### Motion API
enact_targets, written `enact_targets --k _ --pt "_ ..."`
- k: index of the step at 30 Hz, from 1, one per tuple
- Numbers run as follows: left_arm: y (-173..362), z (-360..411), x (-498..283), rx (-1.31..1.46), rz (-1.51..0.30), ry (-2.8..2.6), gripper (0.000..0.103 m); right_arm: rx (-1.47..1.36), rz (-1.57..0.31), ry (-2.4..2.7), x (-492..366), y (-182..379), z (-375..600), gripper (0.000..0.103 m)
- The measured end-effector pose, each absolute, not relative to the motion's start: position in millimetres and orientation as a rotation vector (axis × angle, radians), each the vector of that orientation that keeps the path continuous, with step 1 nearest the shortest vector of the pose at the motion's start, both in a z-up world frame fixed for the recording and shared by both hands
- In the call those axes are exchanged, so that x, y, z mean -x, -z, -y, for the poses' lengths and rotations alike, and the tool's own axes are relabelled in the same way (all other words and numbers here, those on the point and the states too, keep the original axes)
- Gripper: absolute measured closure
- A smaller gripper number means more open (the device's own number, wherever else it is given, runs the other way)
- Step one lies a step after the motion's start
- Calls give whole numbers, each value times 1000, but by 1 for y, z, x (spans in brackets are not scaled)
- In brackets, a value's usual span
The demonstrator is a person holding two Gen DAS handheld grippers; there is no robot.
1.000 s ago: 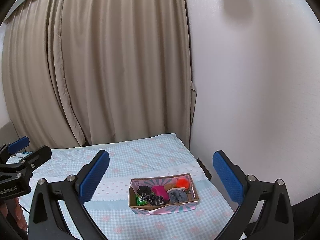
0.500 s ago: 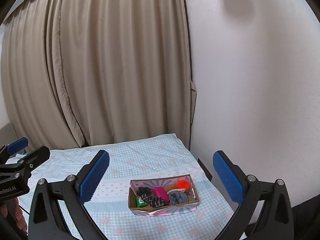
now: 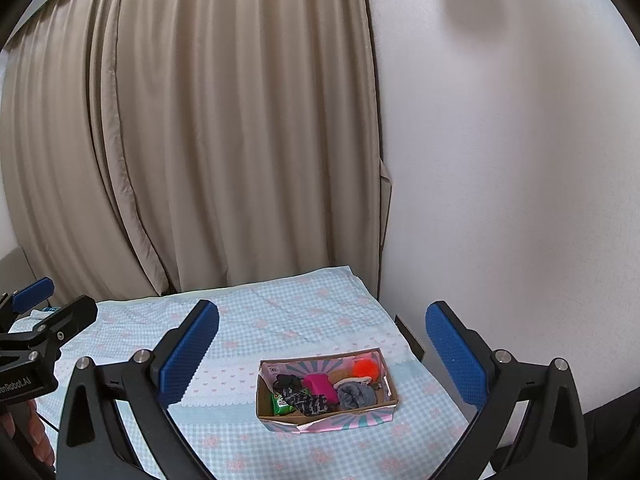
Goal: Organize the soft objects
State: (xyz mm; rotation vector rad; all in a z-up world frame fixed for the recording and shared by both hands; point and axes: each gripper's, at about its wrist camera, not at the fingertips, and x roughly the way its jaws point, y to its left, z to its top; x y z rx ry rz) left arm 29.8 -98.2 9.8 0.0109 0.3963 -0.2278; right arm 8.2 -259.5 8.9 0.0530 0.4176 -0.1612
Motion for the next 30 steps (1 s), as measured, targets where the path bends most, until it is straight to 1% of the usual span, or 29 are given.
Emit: enact_targets --k 24,30 --pt "-3 103 -28 -20 -400 208 0 -65 -419 155 -8 -11 259 0" --pt "-5 105 -29 -18 -372 190 0 -66 -417 155 -9 -14 262 0"
